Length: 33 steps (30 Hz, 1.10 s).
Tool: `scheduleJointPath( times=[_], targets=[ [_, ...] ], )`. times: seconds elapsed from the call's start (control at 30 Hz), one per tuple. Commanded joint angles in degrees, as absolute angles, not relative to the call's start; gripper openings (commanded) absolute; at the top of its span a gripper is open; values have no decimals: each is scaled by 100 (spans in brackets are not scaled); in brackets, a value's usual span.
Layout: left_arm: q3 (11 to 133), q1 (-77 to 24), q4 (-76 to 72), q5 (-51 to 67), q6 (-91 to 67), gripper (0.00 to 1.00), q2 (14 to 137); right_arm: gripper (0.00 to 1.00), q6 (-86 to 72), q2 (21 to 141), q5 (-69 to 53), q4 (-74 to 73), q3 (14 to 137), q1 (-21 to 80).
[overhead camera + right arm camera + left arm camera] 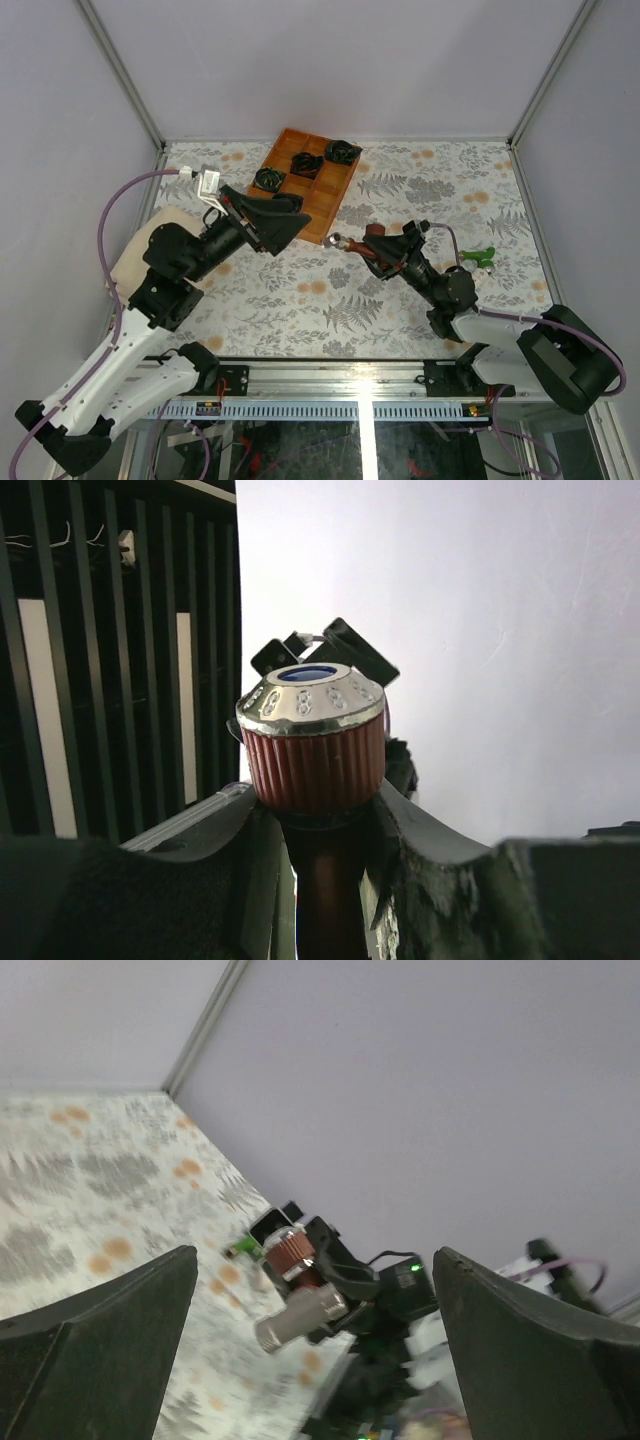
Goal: Install the water faucets
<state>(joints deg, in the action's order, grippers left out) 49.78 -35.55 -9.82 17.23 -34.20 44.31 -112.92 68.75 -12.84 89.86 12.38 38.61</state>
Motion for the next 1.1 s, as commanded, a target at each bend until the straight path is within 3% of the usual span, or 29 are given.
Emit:
scheduleJointPath(
  times=[0.0, 0.17, 0.47, 0.87, 1.07],
  targets=[
    [5247, -3557, 854, 1055, -5847, 100, 4457, 0, -10783, 6959, -1077, 9685, 1587, 3850],
    [5107, -3552, 982, 1863, -7829, 100, 4623, 0, -10379, 6929, -1087, 9575, 1626, 3850],
    [5343, -3551, 1458, 2183, -8694, 100, 4935, 0, -9117, 6153, -1159, 8028, 1823, 3850],
    [5440, -3726, 1146, 2455, -8916, 85, 5375, 0, -8707, 6105, -1315, 7961, 1953, 3849],
    [5320, -3744, 1033, 2495, -9027, 74, 5401, 0, -8624, 6127, -1380, 7899, 1987, 3845]
  ],
)
